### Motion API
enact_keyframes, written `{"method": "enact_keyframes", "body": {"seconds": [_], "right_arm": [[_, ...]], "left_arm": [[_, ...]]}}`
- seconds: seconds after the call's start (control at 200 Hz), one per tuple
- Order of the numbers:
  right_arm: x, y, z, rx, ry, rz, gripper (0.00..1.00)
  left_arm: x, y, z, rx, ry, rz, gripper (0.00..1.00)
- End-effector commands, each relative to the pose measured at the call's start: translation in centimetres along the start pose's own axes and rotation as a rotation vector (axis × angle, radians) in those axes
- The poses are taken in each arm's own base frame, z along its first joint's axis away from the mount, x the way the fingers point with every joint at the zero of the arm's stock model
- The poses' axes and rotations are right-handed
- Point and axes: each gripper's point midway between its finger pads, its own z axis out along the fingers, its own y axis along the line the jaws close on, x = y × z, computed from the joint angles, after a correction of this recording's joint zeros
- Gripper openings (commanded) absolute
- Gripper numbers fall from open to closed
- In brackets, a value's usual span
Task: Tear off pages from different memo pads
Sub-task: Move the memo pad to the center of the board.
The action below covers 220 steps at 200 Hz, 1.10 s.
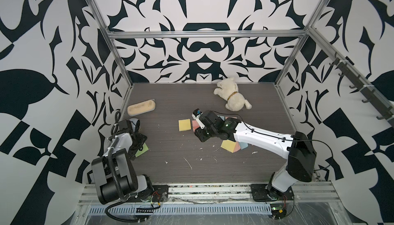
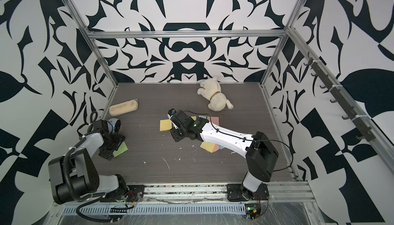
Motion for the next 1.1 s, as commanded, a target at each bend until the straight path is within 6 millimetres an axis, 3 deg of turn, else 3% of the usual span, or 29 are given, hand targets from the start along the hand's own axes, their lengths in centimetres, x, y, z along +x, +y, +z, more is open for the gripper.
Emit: {"method": "enact_keyframes", "body": {"seconds": [0.0,0.16,0.225,0.315,0.43,0.58,0.69,0.88,1.095], "right_arm": [[-1.6,0.9,-0.4,-0.027,-0.044,0.023,0.45],[-0.7,0.8,0.8,-0.020,-0.005,0.049,0.44],[-0.4,1.0,1.4,-0.021,0.006,0.057,0.43],[-0.1,1.9,2.4,-0.039,0.011,0.070,0.43],[0.0,3.8,4.3,-0.094,0.033,0.084,0.43],[-1.0,6.0,5.6,-0.150,0.031,0.114,0.43],[-1.6,7.6,6.3,-0.202,0.017,0.148,0.42],[-0.7,9.0,6.8,-0.215,0.027,0.143,0.41],[-0.1,8.8,6.4,-0.212,0.029,0.134,0.41]], "left_arm": [[3.6,-3.0,2.2,0.052,0.096,0.035,0.94],[5.2,-7.4,1.0,0.096,0.089,0.211,0.95],[5.4,-7.8,-0.7,0.093,0.070,0.277,0.95],[5.3,-6.4,-2.4,0.070,0.035,0.308,0.96],[3.6,-4.2,-3.2,0.032,-0.021,0.307,0.97],[-1.1,-4.5,-4.6,0.151,-0.064,0.219,0.95],[-2.4,-5.3,-2.7,0.137,0.016,0.205,0.94],[-4.6,-6.8,-0.9,0.122,-0.009,0.208,0.93],[-2.7,-8.3,2.1,0.099,0.071,0.266,0.90]]}}
